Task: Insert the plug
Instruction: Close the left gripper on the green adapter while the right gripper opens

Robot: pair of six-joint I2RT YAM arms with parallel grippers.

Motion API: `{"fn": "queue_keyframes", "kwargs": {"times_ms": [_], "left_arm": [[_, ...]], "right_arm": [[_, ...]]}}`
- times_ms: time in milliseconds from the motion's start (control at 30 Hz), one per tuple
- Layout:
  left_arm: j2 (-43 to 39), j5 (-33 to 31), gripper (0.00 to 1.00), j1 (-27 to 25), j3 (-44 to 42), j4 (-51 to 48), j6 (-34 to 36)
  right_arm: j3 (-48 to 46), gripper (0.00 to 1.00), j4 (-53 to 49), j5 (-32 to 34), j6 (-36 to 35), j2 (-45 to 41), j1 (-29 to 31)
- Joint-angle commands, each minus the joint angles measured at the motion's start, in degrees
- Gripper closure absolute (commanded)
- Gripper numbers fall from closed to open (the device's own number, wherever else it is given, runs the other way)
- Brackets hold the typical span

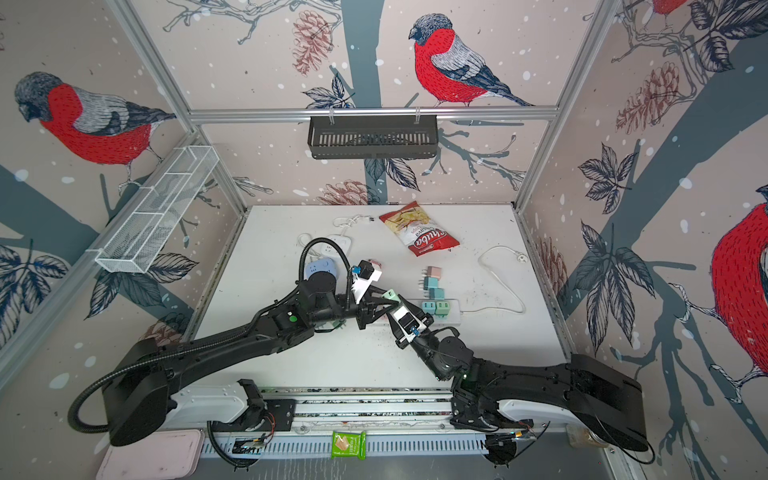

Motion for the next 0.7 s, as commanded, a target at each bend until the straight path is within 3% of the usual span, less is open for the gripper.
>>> {"fn": "queue_keyframes", "kwargs": {"times_ms": [0, 33, 67, 100, 467, 567, 667], "left_arm": [[-1.3, -1.5, 1.00, 0.1, -0.7, 1.1, 2.4], [-1.8, -2.7, 1.00, 0.1, -0.9, 1.2, 2.3], [-2.2, -3.8, 1.00, 0.0, -1.3, 1.3, 2.4], [-2.8, -4.8, 1.00, 0.1, -1.5, 1.2, 2.4], [-9.4, -19.6, 1.00, 0.1, -7.0, 4.0, 4.6], [-9.7, -19.5, 1.00, 0.1, -8.6, 5.7, 7.2], [-8.3, -19.9, 1.00, 0.1, -8.1, 5.3, 9.0]], "right_arm": [[-0.3, 0.48, 4.2, 1.7, 2.2, -0.3, 0.1], [-0.4, 0.42, 4.5, 2.3, 2.4, -0.5, 0.2], [-0.7, 0.30, 4.5, 3.0, 2.5, -0.4, 0.1], [-0.9, 0.00, 4.5, 3.5, 2.5, -0.5, 0.1], [-3.6, 0.00, 4.4, 12.6, 5.7, -1.5, -2.8], [-4.5, 0.00, 2.4, 14.1, 12.1, -3.7, -7.6], [-4.0, 0.00, -7.2, 11.6, 22.4, -7.7, -15.7]]}}
